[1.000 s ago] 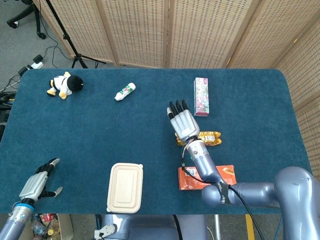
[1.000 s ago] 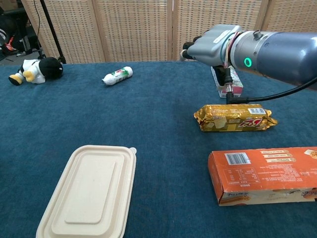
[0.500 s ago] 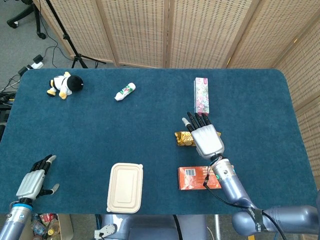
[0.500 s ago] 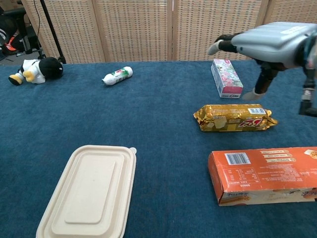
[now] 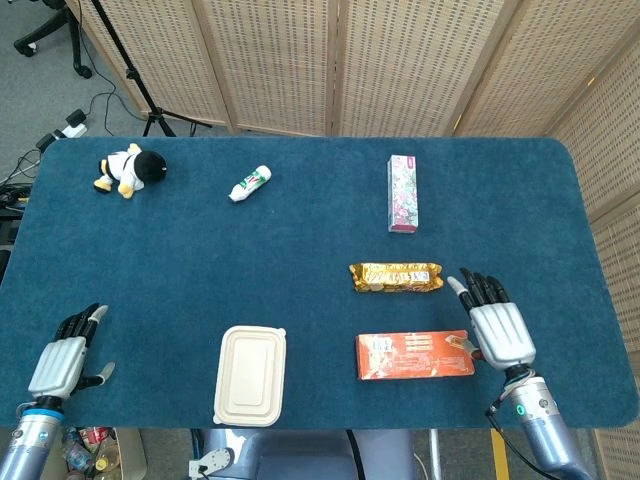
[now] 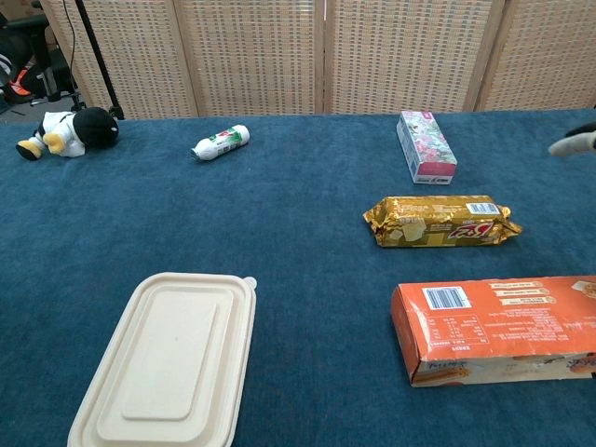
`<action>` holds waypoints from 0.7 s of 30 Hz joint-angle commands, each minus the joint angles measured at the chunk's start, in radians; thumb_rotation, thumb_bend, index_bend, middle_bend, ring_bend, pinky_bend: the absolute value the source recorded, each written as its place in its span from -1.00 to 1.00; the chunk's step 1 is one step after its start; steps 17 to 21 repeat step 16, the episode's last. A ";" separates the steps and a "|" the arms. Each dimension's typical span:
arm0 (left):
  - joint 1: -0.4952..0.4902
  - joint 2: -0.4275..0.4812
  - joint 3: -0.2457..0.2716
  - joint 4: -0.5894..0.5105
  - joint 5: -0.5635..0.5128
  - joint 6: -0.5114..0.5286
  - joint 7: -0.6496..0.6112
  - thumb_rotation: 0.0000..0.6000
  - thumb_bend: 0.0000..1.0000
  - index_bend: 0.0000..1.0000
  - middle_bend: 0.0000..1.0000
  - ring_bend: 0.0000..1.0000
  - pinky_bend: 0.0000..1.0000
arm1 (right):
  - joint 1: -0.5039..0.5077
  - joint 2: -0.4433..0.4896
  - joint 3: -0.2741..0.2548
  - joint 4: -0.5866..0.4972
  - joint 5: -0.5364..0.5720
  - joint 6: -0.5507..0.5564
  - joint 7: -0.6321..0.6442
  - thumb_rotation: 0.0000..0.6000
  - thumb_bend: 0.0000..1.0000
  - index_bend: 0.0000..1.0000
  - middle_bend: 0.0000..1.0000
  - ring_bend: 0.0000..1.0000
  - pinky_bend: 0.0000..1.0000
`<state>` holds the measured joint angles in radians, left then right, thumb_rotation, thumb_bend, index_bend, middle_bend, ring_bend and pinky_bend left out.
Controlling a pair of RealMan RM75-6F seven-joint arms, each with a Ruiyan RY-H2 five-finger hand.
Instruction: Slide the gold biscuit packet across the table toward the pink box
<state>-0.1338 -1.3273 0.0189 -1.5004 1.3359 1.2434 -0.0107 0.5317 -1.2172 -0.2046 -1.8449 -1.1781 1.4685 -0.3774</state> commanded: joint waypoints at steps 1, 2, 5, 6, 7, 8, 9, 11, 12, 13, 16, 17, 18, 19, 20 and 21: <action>0.006 -0.004 -0.007 -0.001 0.025 0.038 0.027 1.00 -0.39 -1.00 -1.00 -1.00 -1.00 | -0.064 0.004 -0.020 0.067 -0.045 0.001 0.090 1.00 -0.53 -0.82 -1.00 -1.00 -0.84; 0.006 -0.006 -0.008 -0.004 0.034 0.047 0.033 1.00 -0.39 -1.00 -1.00 -1.00 -1.00 | -0.075 0.003 -0.019 0.078 -0.059 -0.003 0.106 1.00 -0.53 -0.82 -1.00 -1.00 -0.84; 0.006 -0.007 -0.010 -0.020 0.046 0.060 0.042 1.00 -0.39 -1.00 -1.00 -1.00 -1.00 | -0.103 0.002 -0.010 0.091 -0.093 -0.002 0.132 1.00 -0.53 -0.82 -1.00 -1.00 -0.84; 0.006 -0.007 -0.009 -0.025 0.050 0.063 0.045 1.00 -0.39 -1.00 -1.00 -1.00 -1.00 | -0.110 0.004 -0.005 0.093 -0.100 -0.001 0.138 1.00 -0.53 -0.82 -1.00 -1.00 -0.84; 0.007 -0.007 -0.009 -0.029 0.053 0.066 0.047 1.00 -0.39 -1.00 -1.00 -1.00 -1.00 | -0.116 0.005 0.000 0.095 -0.107 -0.001 0.141 1.00 -0.53 -0.82 -1.00 -1.00 -0.84; 0.007 -0.007 -0.008 -0.031 0.057 0.069 0.050 1.00 -0.39 -1.00 -1.00 -1.00 -1.00 | -0.121 0.008 0.006 0.095 -0.111 0.000 0.145 1.00 -0.53 -0.82 -1.00 -1.00 -0.84; 0.007 -0.008 -0.007 -0.034 0.062 0.072 0.053 1.00 -0.39 -1.00 -1.00 -1.00 -1.00 | -0.127 0.011 0.012 0.093 -0.115 0.000 0.148 1.00 -0.53 -0.82 -1.00 -1.00 -0.84; 0.008 -0.008 -0.006 -0.039 0.070 0.077 0.055 1.00 -0.39 -1.00 -1.00 -1.00 -1.00 | -0.137 0.019 0.025 0.088 -0.126 0.004 0.151 1.00 -0.53 -0.82 -1.00 -1.00 -0.84; 0.008 -0.008 -0.006 -0.041 0.072 0.079 0.055 1.00 -0.39 -1.00 -1.00 -1.00 -1.00 | -0.140 0.023 0.028 0.085 -0.130 0.006 0.150 1.00 -0.53 -0.82 -1.00 -1.00 -0.84; 0.009 -0.008 -0.005 -0.043 0.074 0.081 0.055 1.00 -0.39 -1.00 -1.00 -1.00 -1.00 | -0.145 0.028 0.034 0.081 -0.138 0.010 0.149 1.00 -0.53 -0.82 -1.00 -1.00 -0.84; 0.010 0.000 -0.003 -0.052 0.087 0.090 0.056 1.00 -0.39 -1.00 -1.00 -1.00 -1.00 | -0.164 0.044 0.051 0.062 -0.173 0.036 0.138 1.00 -0.53 -0.82 -1.00 -1.00 -0.84; 0.010 0.000 -0.003 -0.052 0.087 0.090 0.056 1.00 -0.39 -1.00 -1.00 -1.00 -1.00 | -0.164 0.044 0.051 0.062 -0.173 0.036 0.138 1.00 -0.53 -0.82 -1.00 -1.00 -0.84; 0.010 0.000 -0.003 -0.052 0.087 0.090 0.056 1.00 -0.39 -1.00 -1.00 -1.00 -1.00 | -0.164 0.044 0.051 0.062 -0.173 0.036 0.138 1.00 -0.53 -0.82 -1.00 -1.00 -0.84; 0.010 0.000 -0.003 -0.052 0.087 0.090 0.056 1.00 -0.39 -1.00 -1.00 -1.00 -1.00 | -0.164 0.044 0.051 0.062 -0.173 0.036 0.138 1.00 -0.53 -0.82 -1.00 -1.00 -0.84; 0.010 0.000 -0.003 -0.052 0.087 0.090 0.056 1.00 -0.39 -1.00 -1.00 -1.00 -1.00 | -0.164 0.044 0.051 0.062 -0.173 0.036 0.138 1.00 -0.53 -0.82 -1.00 -1.00 -0.84; 0.010 0.000 -0.003 -0.052 0.087 0.090 0.056 1.00 -0.39 -1.00 -1.00 -1.00 -1.00 | -0.164 0.044 0.051 0.062 -0.173 0.036 0.138 1.00 -0.53 -0.82 -1.00 -1.00 -0.84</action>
